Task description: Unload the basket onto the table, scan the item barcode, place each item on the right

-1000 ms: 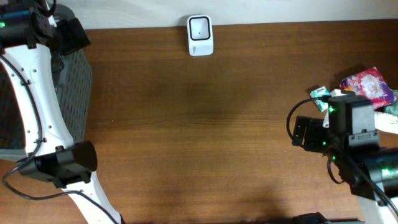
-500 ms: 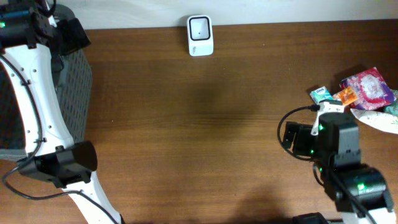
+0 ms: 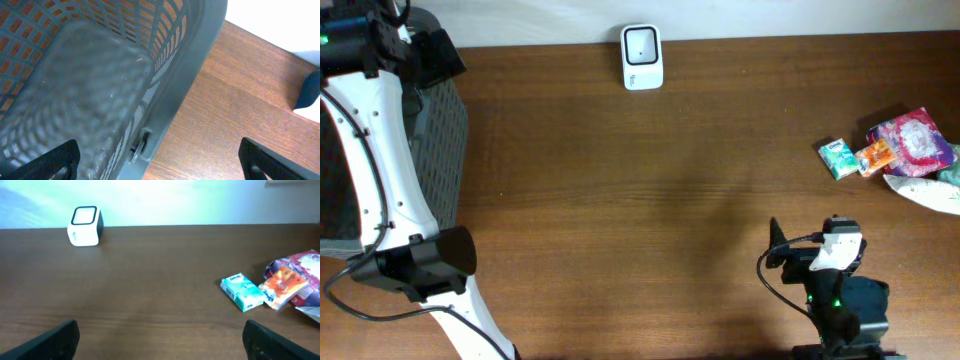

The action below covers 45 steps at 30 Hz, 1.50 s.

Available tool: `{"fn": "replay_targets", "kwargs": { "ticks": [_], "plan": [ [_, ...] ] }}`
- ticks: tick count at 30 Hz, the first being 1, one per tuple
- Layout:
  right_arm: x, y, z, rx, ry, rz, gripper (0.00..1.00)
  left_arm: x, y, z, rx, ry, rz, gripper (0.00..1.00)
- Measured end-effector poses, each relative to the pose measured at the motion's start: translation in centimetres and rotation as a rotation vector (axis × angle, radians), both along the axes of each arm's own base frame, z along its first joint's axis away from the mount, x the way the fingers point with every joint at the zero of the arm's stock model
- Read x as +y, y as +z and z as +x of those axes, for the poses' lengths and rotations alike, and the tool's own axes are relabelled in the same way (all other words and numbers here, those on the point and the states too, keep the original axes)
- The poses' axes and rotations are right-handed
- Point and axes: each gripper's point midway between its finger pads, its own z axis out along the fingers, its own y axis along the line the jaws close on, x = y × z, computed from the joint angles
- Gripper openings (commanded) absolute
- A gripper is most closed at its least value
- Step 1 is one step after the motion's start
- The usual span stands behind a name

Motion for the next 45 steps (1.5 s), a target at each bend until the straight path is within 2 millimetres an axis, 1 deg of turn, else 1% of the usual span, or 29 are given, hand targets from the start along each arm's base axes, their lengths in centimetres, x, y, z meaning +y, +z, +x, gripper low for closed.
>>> {"fn": "replay_targets", "kwargs": {
  "ticks": [2, 4, 6, 8, 11, 12, 13, 14, 16, 17, 45],
  "plan": [
    [0.0, -0.6, 0.1, -0.037, 0.001, 0.001, 0.99, 0.0, 0.0, 0.0, 0.0, 0.0, 0.0, 0.99],
    [0.1, -0.5, 0.2, -0.092, 0.003, 0.003, 0.99, 0.0, 0.0, 0.0, 0.0, 0.0, 0.0, 0.99],
    [0.1, -0.8, 0.2, -0.118, 0.003, 0.004, 0.99, 0.0, 0.0, 0.0, 0.0, 0.0, 0.0, 0.99],
    [0.1, -0.3, 0.4, -0.164, 0.003, 0.005, 0.99, 0.0, 0.0, 0.0, 0.0, 0.0, 0.0, 0.99],
    [0.1, -0.5, 0.8, -0.208, 0.003, 0.006, 0.99, 0.0, 0.0, 0.0, 0.0, 0.0, 0.0, 0.99],
    [0.1, -0.1, 1.0, -0.243, 0.003, 0.006, 0.99, 0.0, 0.0, 0.0, 0.0, 0.0, 0.0, 0.99],
    [0.1, -0.1, 1.0, -0.247, 0.003, 0.006, 0.99, 0.0, 0.0, 0.0, 0.0, 0.0, 0.0, 0.99],
    [0.1, -0.3, 1.0, -0.242, 0.002, 0.006, 0.99, 0.0, 0.0, 0.0, 0.0, 0.0, 0.0, 0.99],
    [0.1, -1.5, 1.0, -0.196, 0.002, 0.005, 0.99, 0.0, 0.0, 0.0, 0.0, 0.0, 0.0, 0.99],
    [0.1, -1.8, 1.0, -0.188, 0.004, -0.005, 0.99, 0.0, 0.0, 0.0, 0.0, 0.0, 0.0, 0.99],
    [0.1, -1.7, 1.0, -0.189, 0.009, -0.031, 0.99, 0.0, 0.0, 0.0, 0.0, 0.0, 0.0, 0.99]
  ]
}}
